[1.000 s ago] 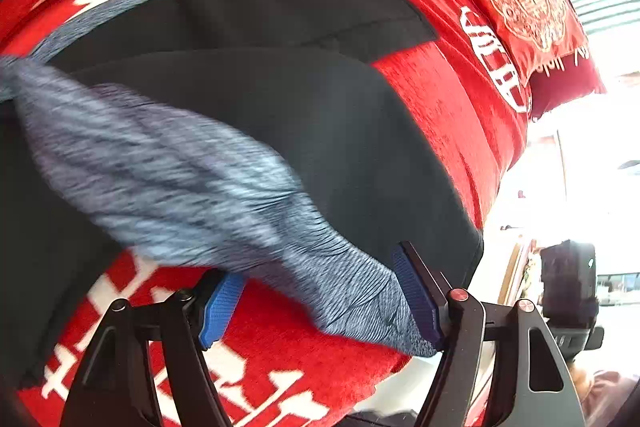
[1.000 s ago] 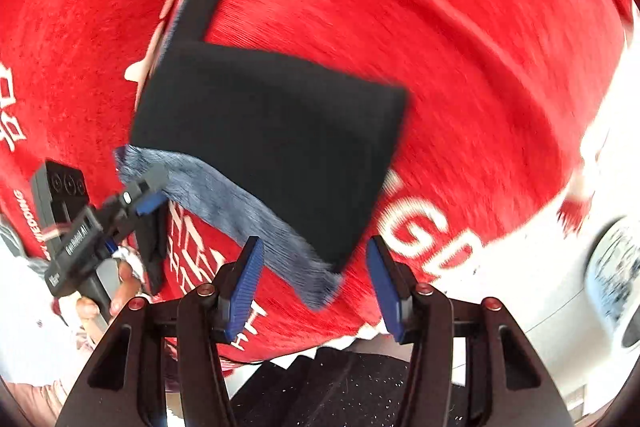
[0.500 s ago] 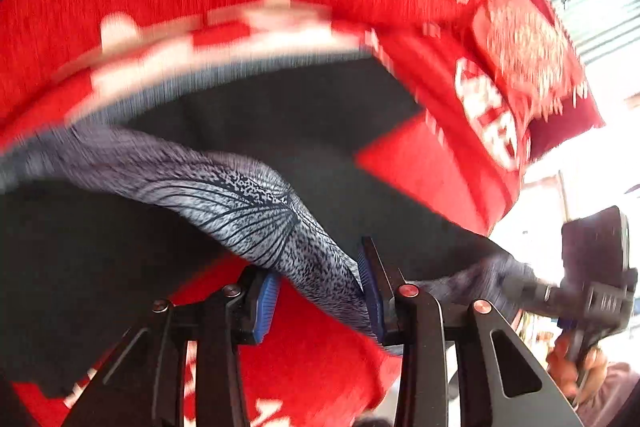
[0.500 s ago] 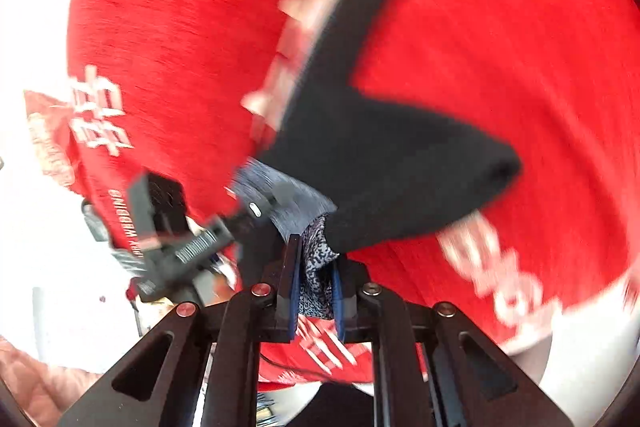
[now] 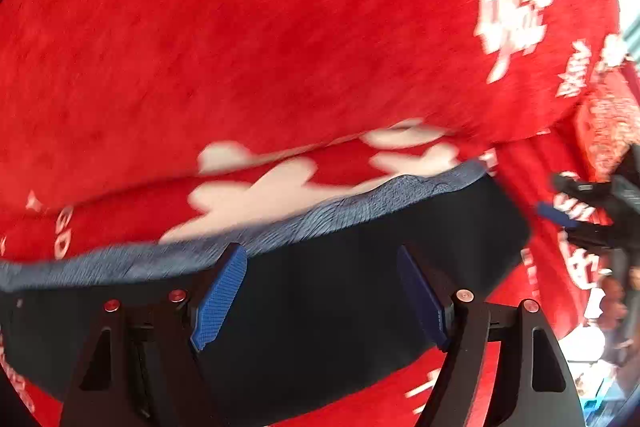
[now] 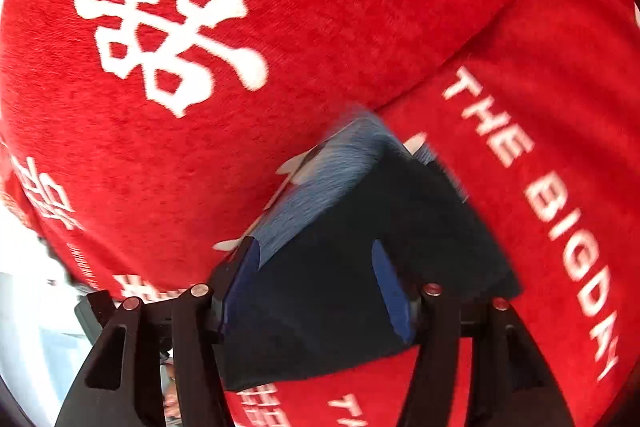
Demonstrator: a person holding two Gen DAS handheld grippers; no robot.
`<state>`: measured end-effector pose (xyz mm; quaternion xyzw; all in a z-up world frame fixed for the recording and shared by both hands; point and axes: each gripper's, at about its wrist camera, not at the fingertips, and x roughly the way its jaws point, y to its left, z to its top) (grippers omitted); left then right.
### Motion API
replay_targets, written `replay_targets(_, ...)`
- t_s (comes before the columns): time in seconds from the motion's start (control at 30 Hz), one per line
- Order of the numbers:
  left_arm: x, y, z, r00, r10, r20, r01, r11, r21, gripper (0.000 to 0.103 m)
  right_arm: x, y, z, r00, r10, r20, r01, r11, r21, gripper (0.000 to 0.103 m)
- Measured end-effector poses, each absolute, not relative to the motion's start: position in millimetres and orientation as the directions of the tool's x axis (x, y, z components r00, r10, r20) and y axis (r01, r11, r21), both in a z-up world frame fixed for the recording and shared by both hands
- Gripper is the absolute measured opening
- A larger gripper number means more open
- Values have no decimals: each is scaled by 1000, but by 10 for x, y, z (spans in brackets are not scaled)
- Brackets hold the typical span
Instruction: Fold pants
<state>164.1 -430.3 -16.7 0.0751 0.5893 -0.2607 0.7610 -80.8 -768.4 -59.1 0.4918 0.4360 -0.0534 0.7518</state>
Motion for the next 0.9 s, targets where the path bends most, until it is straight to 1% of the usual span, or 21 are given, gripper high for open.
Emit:
replay_targets(0.13, 1588, -3988, -507, 135, -177, -975, 411, 905, -107, 78, -1149, -7708, -726, 615, 350, -706, 549, 453, 703, 63)
replay_targets(0.23, 1523, -3775, -726, 103, -109, -989, 352, 934, -66, 78, -1415, -7678, -1016, 589, 368, -719, 603, 392, 695, 56)
replay_targets(0.27, 1487, -3720, -798, 95, -86, -992, 336, 940, -49, 78, -1429, -7669, -1097, 582, 376, -721, 615, 377, 693, 50)
replay_targets(0.3, 1472, -3701, -832, 93, -71, -993, 332, 943, -36, 78, -1416, -7662, -1228, 583, 386, -715, 626, 347, 698, 36)
replay_targets(0.33, 1457, -3683, -875, 92, -47, -995, 332, 943, -14, 78, -1343, -7657, -1293, 589, 392, -707, 625, 335, 706, 17)
replay_targets(0.37, 1440, -3671, -906, 93, -34, -995, 334, 943, -1, 79, -1274, -7642, -1335, 578, 396, -714, 624, 349, 699, 5)
replay_targets(0.4, 1434, -3652, -920, 94, -34, -995, 332, 943, -1, 80, -1231, -7639, -1314, 577, 387, -719, 619, 367, 694, 5)
replay_targets(0.47, 1423, -3634, -942, 90, -45, -995, 328, 945, -14, 81, -1231, -7584, -1212, 583, 368, -725, 589, 422, 689, 5)
replay_targets(0.5, 1420, -3632, -945, 88, -45, -995, 331, 943, -13, 81, -1287, -7564, -1202, 562, 366, -741, 597, 440, 670, 6)
replay_targets(0.53, 1417, -3635, -942, 90, -43, -995, 335, 942, -10, 81, -1381, -7551, -1215, 539, 372, -755, 610, 445, 655, 10)
replay_targets(0.63, 1418, -3648, -946, 92, -36, -995, 333, 943, -3, 81, -1598, -7617, -1227, 523, 330, -786, 655, 435, 619, 15)
replay_targets(0.67, 1421, -3664, -950, 93, -35, -995, 332, 943, -2, 81, -1667, -7670, -1264, 544, 324, -774, 666, 395, 633, 22)
replay_targets(0.7, 1416, -3676, -953, 95, -34, -995, 332, 943, -1, 81, -1723, -7721, -1332, 570, 324, -755, 672, 345, 656, 32)
replay_targets(0.73, 1421, -3724, -970, 95, -34, -995, 333, 943, 0, 81, -1755, -7770, -1377, 596, 326, -734, 670, 302, 678, 36)
replay_targets(0.8, 1406, -3674, -952, 95, -34, -995, 332, 943, 0, 81, -1750, -7805, -1480, 644, 319, -695, 653, 243, 717, 57)
replay_targets(0.87, 1418, -3629, -971, 98, -18, -995, 325, 946, 15, 89, -1719, -7804, -1526, 680, 308, -665, 630, 219, 745, 61)
replay_targets(0.9, 1426, -3625, -986, 96, -17, -995, 319, 948, 14, 90, -1703, -7803, -1540, 693, 307, -653, 620, 210, 756, 60)
